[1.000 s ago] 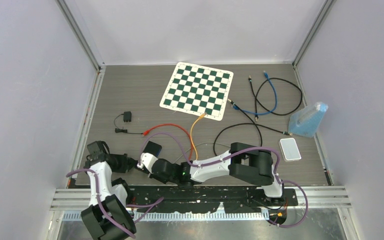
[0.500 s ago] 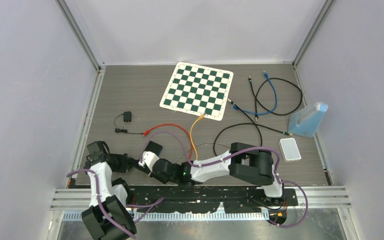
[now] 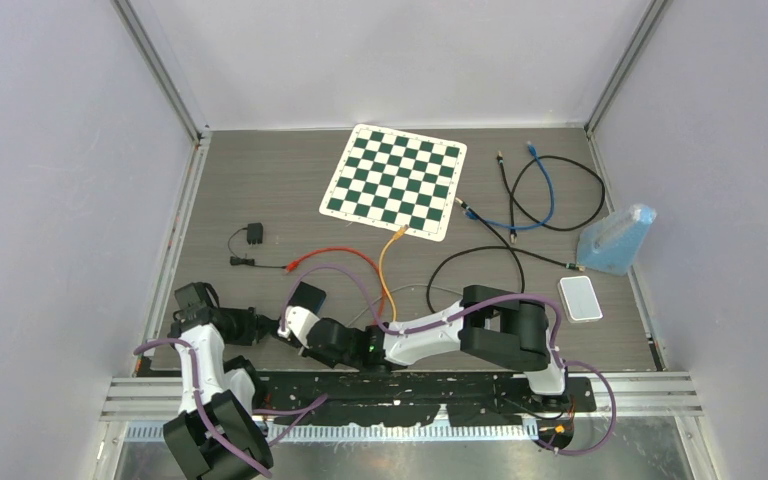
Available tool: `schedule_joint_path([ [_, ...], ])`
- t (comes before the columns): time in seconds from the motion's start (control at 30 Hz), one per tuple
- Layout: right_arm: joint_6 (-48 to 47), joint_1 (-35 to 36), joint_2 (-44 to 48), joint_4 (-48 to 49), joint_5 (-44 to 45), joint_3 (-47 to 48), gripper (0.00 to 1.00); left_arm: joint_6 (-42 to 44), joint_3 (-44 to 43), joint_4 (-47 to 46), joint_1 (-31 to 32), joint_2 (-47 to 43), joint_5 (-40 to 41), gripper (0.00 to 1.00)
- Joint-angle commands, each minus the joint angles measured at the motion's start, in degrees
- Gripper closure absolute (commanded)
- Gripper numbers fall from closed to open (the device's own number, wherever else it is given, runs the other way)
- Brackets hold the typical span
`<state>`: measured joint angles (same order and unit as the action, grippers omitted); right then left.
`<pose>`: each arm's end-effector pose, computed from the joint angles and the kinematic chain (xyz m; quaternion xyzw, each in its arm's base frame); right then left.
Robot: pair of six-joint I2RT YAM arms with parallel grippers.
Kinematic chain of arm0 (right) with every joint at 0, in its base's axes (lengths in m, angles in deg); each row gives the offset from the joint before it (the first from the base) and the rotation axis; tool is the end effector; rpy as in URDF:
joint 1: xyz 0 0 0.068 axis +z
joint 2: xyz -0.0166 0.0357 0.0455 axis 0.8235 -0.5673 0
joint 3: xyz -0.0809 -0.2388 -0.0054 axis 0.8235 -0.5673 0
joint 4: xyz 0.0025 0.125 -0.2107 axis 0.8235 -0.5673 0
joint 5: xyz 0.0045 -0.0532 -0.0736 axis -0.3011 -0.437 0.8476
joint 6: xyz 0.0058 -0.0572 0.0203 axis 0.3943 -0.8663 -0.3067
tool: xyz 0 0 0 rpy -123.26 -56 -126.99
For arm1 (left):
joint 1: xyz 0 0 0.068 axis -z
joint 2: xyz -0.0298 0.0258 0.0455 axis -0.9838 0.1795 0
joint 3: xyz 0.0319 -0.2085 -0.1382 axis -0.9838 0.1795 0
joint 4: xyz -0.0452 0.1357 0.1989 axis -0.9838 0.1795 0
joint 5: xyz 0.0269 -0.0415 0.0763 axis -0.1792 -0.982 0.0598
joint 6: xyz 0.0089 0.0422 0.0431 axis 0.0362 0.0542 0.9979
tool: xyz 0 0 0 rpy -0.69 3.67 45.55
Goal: Insert the plug into the switch port
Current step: Insert the connector into the switch port.
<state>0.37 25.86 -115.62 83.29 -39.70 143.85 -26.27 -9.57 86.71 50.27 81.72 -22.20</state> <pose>0.0732 0.4002 0.1282 -0.5149 0.7223 0.2125 0.4100 0.1114 0.0418 0.1222 -0.6596 0.7079 -0.2356 0.0912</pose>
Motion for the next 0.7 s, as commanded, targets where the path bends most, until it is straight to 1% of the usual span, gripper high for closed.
schedule_joint_path([
  [0.0, -2.4, -0.1, 2.6, 8.5, 2.6, 2.1, 0.95, -0.5, 0.9, 5.4, 0.1, 0.0, -5.3, 1.00],
  [0.2, -2.3, -0.1, 1.0, 9.1, 2.3, 3.4, 0.95, -0.6, 1.0, 5.5, 0.2, -0.1, -5.7, 1.00],
  [0.37, -5.3, -0.1, -0.1, 6.5, 2.9, 5.5, 0.95, -0.8, 1.1, 5.3, 0.1, -0.1, -6.4, 1.00],
  [0.53, -9.2, -0.1, -0.7, 7.2, 4.0, 5.8, 0.95, -0.8, 1.3, 5.1, 0.2, 0.1, -7.0, 1.00],
  [0.67, -9.8, -0.1, -1.5, 6.7, 4.0, 6.5, 0.95, -0.9, 1.5, 4.8, 0.2, 0.3, -7.5, 1.00],
])
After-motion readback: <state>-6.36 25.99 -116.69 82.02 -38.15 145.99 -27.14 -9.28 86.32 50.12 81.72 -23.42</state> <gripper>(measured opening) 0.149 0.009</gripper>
